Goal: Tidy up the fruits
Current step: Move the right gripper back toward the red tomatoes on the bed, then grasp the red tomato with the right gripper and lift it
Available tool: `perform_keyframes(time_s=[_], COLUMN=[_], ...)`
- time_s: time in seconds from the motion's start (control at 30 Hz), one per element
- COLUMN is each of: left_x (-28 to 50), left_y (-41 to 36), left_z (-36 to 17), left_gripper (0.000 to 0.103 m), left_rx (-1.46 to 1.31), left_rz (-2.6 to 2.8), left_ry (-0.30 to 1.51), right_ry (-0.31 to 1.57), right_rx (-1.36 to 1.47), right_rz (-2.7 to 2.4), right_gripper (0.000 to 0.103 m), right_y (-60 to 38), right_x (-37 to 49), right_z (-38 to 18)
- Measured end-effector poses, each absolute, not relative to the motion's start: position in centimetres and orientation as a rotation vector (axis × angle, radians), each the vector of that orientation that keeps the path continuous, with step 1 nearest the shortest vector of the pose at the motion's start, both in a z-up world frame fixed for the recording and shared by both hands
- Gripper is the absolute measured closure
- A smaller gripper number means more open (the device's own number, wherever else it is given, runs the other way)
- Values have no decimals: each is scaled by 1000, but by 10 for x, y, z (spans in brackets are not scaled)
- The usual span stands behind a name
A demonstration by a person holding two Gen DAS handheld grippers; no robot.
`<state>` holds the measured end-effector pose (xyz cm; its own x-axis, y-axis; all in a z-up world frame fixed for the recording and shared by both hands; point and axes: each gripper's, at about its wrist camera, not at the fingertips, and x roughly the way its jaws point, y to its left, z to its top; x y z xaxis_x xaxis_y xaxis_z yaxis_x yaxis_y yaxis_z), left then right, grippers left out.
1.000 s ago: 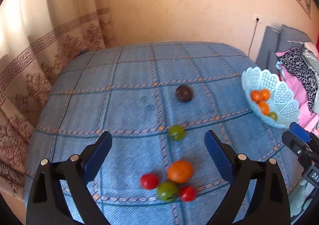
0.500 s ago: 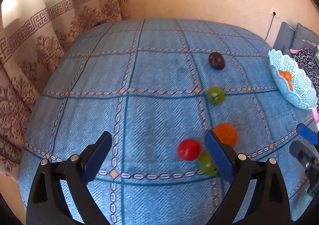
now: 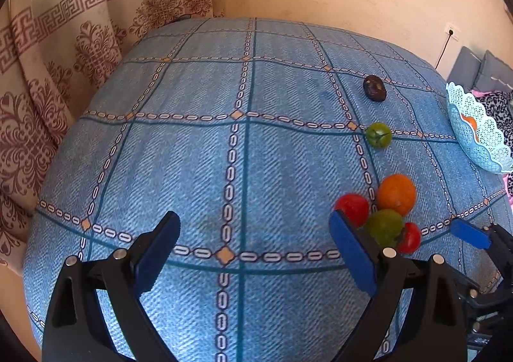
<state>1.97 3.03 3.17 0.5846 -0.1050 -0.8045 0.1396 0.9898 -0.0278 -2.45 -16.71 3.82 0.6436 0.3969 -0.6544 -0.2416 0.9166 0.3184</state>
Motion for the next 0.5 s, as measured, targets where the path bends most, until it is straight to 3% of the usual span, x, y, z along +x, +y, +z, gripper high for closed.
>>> perform_keyframes(time_s=[0.17, 0.33, 0.5], left_x=[17, 15, 11], left_y=[34, 36, 35], left_z=[31, 32, 32], left_gripper=[10, 10, 10], left_rx=[59, 62, 56], left_rz=[-139, -156, -173], left_ry=[919, 909, 908], right_ry=[832, 841, 838], right_rx=[182, 159, 168], right_rz=[402, 399, 413], right_gripper=[51, 58, 75], right_y=[-150, -144, -142], right_x=[-14, -6, -1], right_z=[32, 28, 28])
